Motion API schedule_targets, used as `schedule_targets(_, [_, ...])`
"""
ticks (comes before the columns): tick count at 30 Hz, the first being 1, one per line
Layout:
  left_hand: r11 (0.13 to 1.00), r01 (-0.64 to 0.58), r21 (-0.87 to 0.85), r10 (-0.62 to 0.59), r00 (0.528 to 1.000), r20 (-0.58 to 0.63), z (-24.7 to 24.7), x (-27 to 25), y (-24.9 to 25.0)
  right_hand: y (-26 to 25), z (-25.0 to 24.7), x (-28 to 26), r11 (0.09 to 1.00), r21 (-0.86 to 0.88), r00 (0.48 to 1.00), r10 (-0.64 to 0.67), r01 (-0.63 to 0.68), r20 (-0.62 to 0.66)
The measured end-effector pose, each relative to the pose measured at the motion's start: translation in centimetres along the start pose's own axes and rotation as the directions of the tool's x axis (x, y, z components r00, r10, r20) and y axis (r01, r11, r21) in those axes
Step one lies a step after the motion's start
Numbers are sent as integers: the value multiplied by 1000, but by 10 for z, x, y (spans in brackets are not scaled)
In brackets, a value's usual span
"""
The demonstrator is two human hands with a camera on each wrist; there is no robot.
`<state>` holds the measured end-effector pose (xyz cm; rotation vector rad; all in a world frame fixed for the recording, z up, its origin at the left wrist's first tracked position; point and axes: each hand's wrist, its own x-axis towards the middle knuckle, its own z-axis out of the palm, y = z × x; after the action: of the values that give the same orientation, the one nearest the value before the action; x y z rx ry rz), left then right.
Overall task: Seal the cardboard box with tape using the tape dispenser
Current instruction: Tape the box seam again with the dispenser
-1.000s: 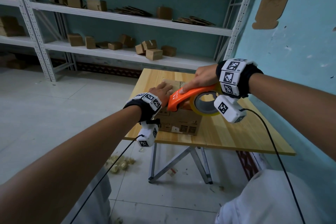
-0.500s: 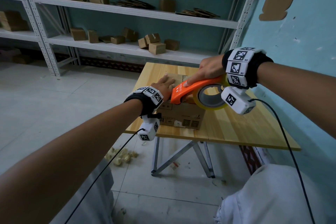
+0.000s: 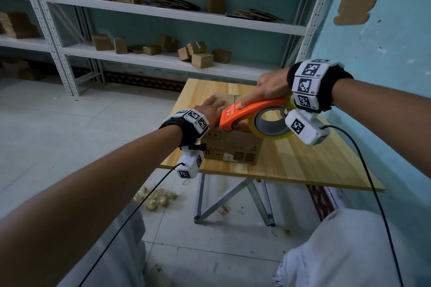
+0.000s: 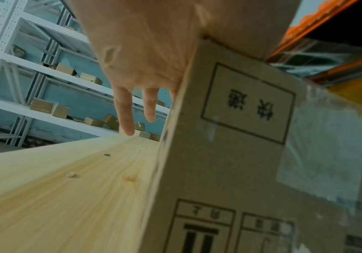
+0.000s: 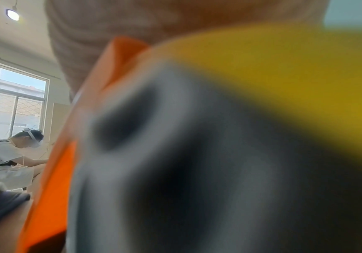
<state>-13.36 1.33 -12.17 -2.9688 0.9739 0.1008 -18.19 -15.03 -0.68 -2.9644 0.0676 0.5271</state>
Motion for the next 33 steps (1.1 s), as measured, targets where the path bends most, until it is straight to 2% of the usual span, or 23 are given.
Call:
schedule_targets(4, [999, -14, -53, 13, 1000, -16, 3, 4, -3, 0, -1, -1, 1000, 23, 1000, -8, 8, 9])
schedule_targets(8, [992, 23, -126, -26, 1000, -18, 10, 13, -10, 2, -1, -1, 1000, 26, 1000, -12, 11, 17])
schedule_targets(14, [994, 21, -103, -22, 1000, -8, 11, 15, -11, 2, -2, -3, 1000, 8, 1000, -7, 7, -1])
schedule_targets(28, [992, -52, 116, 52, 999, 1, 9, 9, -6, 7, -1, -7, 1000, 15, 1000, -13, 12, 5])
schedule_targets(30, [995, -46, 91, 46, 999, 5, 12, 14, -10, 8, -1, -8, 1000, -7, 1000, -16, 16, -9])
schedule_targets(33, [999, 24, -37, -24, 1000, 2, 11, 13, -9, 17, -6, -15, 1000, -1, 1000, 1, -1, -9])
